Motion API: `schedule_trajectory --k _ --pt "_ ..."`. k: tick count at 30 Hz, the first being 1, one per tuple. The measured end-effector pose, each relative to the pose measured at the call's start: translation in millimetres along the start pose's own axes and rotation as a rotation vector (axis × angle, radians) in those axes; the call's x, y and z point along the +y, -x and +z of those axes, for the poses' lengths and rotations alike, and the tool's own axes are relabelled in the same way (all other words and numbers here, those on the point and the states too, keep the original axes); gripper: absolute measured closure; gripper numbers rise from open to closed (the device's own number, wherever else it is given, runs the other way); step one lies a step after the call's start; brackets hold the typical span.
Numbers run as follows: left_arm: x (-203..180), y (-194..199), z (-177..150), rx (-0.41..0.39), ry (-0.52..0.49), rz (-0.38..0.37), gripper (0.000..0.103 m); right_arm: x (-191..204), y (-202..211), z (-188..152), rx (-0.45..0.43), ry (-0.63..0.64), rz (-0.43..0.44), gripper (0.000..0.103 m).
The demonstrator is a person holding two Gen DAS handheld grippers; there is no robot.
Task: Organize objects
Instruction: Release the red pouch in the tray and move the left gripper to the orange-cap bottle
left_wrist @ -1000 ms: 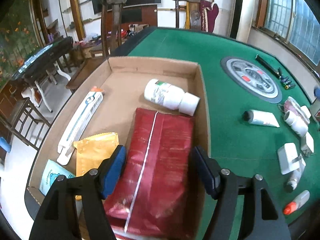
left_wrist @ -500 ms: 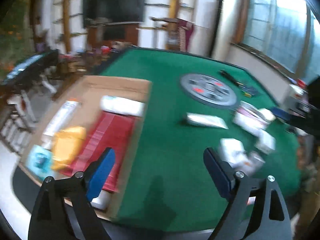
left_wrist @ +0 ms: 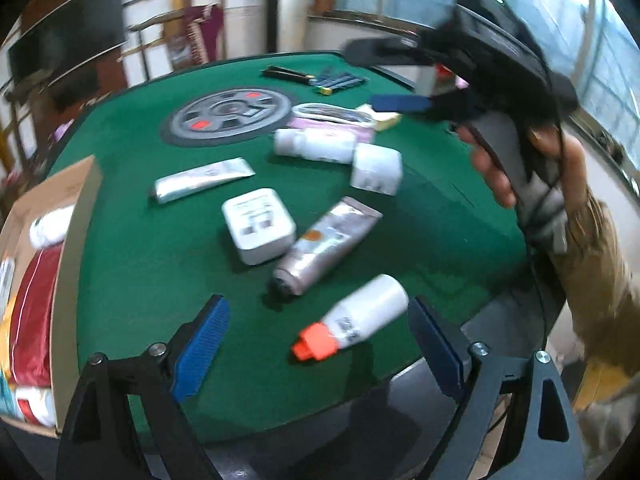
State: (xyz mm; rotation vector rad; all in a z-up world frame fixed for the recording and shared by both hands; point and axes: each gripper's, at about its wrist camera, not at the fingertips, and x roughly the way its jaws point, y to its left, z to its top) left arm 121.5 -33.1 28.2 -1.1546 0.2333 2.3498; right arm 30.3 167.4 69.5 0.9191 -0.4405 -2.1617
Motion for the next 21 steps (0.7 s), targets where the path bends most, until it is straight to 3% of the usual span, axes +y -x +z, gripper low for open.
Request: schedule_trajectory --k 3,7,10,13,18,21 --pt "-10.4 -3.1 -0.7 0.011 -0.063 -0.015 0.015 -1.8 -0.7 -0.5 0.004 -0.012 0.003 0.0" --pt "-28.2 -14.8 0.3 0.044 -0.181 -0.021 0.034 -5.8 -1.1 -0.3 0.005 -0.029 0.006 0.0" --pt "-30.1 -31.6 1.1 0.092 -0.211 -0.011 0.043 -8.1 -0.1 -0.2 0.002 -0.037 0.003 0.0" --pt "-22.5 -38.4 4.3 0.103 -0.159 -0.038 0.048 -8.5 3.4 0.8 -0.001 -0.033 -0.005 0.0" --pt "-12.3 -35.1 2.3 0.095 -0.105 -0.001 0.064 -11.0 11.2 0.6 0.004 -0.019 -0.027 0.0" --pt "4.9 -29.9 -1.6 0.097 -0.045 0.027 0.064 -13.9 10.4 -3.8 0.039 -0.003 -0.075 0.0"
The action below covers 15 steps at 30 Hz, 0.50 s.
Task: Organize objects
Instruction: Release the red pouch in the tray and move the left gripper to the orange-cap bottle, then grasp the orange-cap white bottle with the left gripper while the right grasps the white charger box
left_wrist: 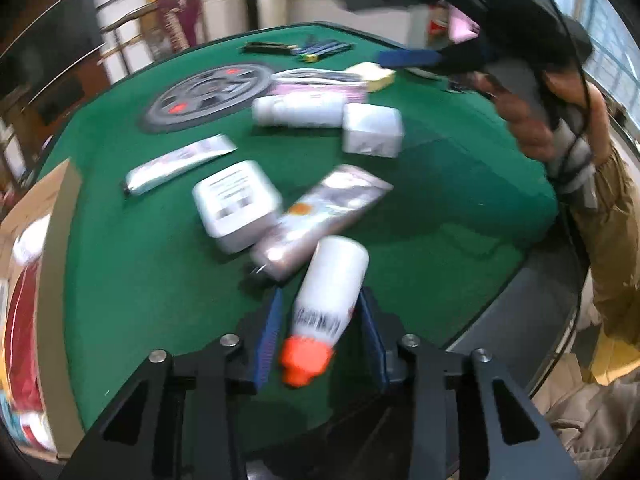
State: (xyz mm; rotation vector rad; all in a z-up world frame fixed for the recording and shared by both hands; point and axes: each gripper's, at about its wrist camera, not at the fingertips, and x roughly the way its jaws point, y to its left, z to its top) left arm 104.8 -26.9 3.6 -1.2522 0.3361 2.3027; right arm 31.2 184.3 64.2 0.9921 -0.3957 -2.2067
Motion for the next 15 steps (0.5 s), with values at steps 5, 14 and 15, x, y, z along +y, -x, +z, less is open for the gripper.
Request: schedule_trajectory --k 5,14,15 --pt "39.8 9.8 -8.4 -0.012 0.143 0.036 0.065 -6.6 -9.3 -8.8 0.072 0.011 -0.067 0.005" --pt "71.3 10.1 -9.1 -0.036 0.27 0.062 0.068 0.7 -32.9 -23.7 0.189 0.139 -0.177 0.018" --pt "70.0 9.3 -8.4 -0.035 0.264 0.07 0.068 0.0 -35.1 -24.7 0.192 0.136 -0.19 0.018"
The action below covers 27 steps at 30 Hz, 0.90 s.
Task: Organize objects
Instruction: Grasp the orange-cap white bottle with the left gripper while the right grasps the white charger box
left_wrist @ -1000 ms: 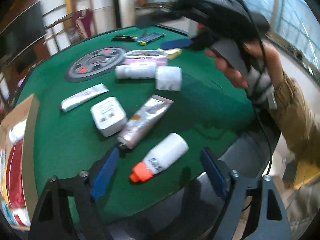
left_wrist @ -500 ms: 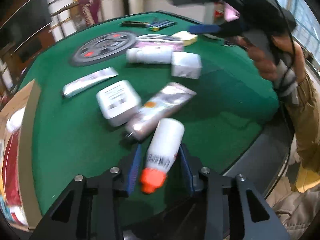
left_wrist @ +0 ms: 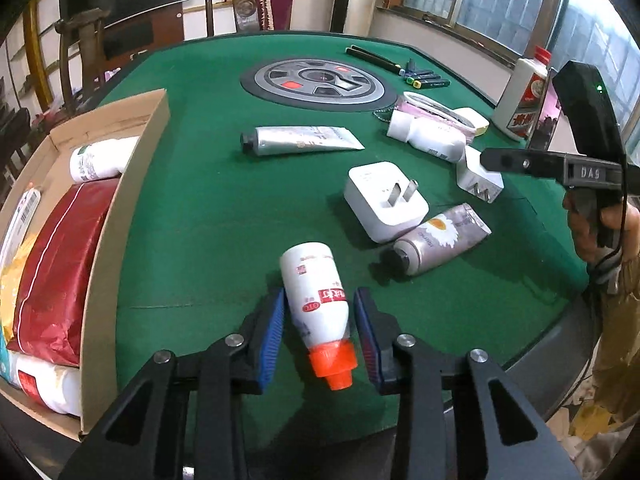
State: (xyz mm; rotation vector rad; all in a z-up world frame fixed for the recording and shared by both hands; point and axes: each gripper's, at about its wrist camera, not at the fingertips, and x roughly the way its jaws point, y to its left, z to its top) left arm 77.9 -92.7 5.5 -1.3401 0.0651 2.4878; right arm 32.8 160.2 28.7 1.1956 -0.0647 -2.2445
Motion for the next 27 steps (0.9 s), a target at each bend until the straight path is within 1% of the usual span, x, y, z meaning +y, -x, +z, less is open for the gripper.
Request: schedule_trajectory --k 2,5,6,11,13,14,17,19,23,24,27 --pt "-5.3 0.3 -1.6 -0.001 -0.022 0.019 0.067 -1.1 -4.7 -1.4 0.007 -0.013 -0.042 0.018" --pt "-11.2 -2.1 -1.2 -0.006 -0.047 0.041 0.063 3.7 -8.3 -2.8 0.017 0.017 -0.086 0.024" --pt "-12.0 -2.7 -0.6 -0.008 -0.049 0.041 0.063 6.7 -9.7 -3.4 0.023 0.034 -0.09 0.026" --pt "-13.1 -3.3 -0.8 -0.013 -0.049 0.043 0.062 11.9 -10.7 -5.4 0.036 0.082 -0.122 0.027" --pt "-13.1 -2.9 -0.8 -0.01 -0.041 0.046 0.062 10.7 -9.4 -5.9 0.03 0.083 -0.154 0.036" --pt "-13.4 -2.7 -1.1 -0.007 -0.038 0.049 0.062 9.2 -8.7 -5.8 0.027 0.078 -0.155 0.039" --pt "-15.6 -1.8 -2.8 -0.005 -0.033 0.055 0.062 12.0 -8.9 -5.4 0.027 0.095 -0.172 0.039" --pt "-15.6 -0.9 -4.1 -0.01 -0.022 0.052 0.062 11.4 -7.5 -5.5 0.022 0.092 -0.172 0.039" --pt "-14.2 -0.4 -2.8 -0.018 0.008 0.022 0.062 10.6 2.4 -3.6 -0.041 0.073 -0.135 0.04" --pt "-14.9 -1.2 -1.8 -0.019 0.012 0.012 0.062 12.7 5.7 -2.7 -0.061 0.074 -0.113 0.04" --pt "-21.2 -4.4 1.1 -0.023 -0.002 0.018 0.064 16.7 9.9 -2.2 -0.091 0.068 -0.068 0.039"
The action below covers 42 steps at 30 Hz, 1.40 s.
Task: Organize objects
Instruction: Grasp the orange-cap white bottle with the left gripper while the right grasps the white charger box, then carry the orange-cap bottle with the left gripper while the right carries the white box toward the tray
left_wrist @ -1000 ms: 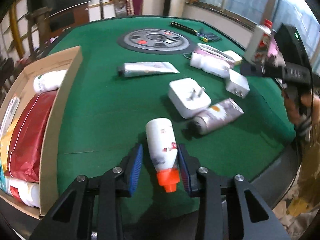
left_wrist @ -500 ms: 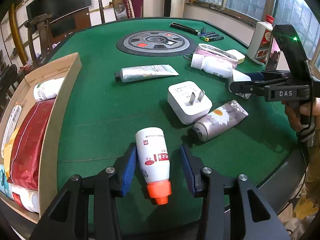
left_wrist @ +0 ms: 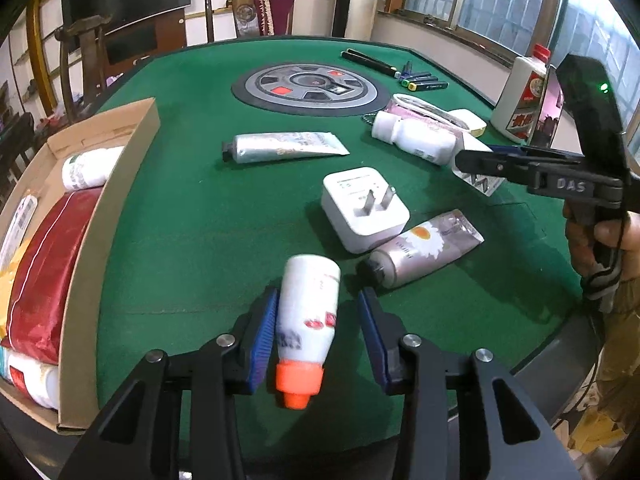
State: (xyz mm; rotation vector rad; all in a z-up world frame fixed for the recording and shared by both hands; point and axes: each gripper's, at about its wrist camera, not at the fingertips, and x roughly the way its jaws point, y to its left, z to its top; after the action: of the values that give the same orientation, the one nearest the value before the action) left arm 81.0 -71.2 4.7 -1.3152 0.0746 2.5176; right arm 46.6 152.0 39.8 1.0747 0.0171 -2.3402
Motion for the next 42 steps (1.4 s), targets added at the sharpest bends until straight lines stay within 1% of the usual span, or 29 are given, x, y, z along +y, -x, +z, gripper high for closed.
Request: schedule_trajectory --k 2,5,8,10,14,18,21,24,32,36,38,42 --pt "-4.0 -2.0 1.4 -0.002 -0.016 0.016 0.065 1.7 0.9 -0.1 -0.012 -0.01 0.021 0.039" --pt "-6.9 -3.3 1.8 -0.002 -0.029 0.045 0.07 3.0 0.9 0.0 -0.021 -0.018 0.042 0.039" --pt "-5.3 0.7 -0.7 0.012 -0.017 0.036 0.075 3.7 1.5 0.3 -0.027 -0.022 0.053 0.039" --pt "-4.7 4.9 -5.4 0.02 -0.014 0.029 0.075 4.4 1.6 0.3 -0.031 -0.021 0.054 0.039" --pt "-5.0 10.3 -14.6 0.017 -0.029 0.052 0.075 7.1 2.0 0.5 -0.039 -0.017 0.056 0.039" --pt "-4.1 8.7 -12.5 0.004 -0.021 0.056 0.077 5.7 3.7 0.8 -0.05 -0.022 0.064 0.039" --pt "-4.5 5.9 -10.1 -0.011 -0.01 0.049 0.077 4.5 5.3 0.9 -0.058 -0.027 0.071 0.039" --pt "-1.5 7.0 -9.4 -0.016 0.025 0.024 0.077 4.0 5.3 0.4 -0.058 -0.034 0.068 0.039" --pt "15.8 33.9 -9.4 -0.084 0.1 0.029 0.077 5.0 6.7 1.7 -0.067 -0.035 0.071 0.039" --pt "26.5 49.6 -3.9 -0.113 0.126 0.043 0.077 8.2 5.7 11.8 -0.078 -0.066 0.08 0.039" --pt "31.9 59.5 -1.3 -0.134 0.138 0.055 0.077 15.5 4.7 19.2 -0.087 -0.073 0.104 0.039" --pt "45.3 79.3 -2.4 -0.174 0.171 0.078 0.077 48.1 2.8 36.9 -0.121 -0.026 0.151 0.039"
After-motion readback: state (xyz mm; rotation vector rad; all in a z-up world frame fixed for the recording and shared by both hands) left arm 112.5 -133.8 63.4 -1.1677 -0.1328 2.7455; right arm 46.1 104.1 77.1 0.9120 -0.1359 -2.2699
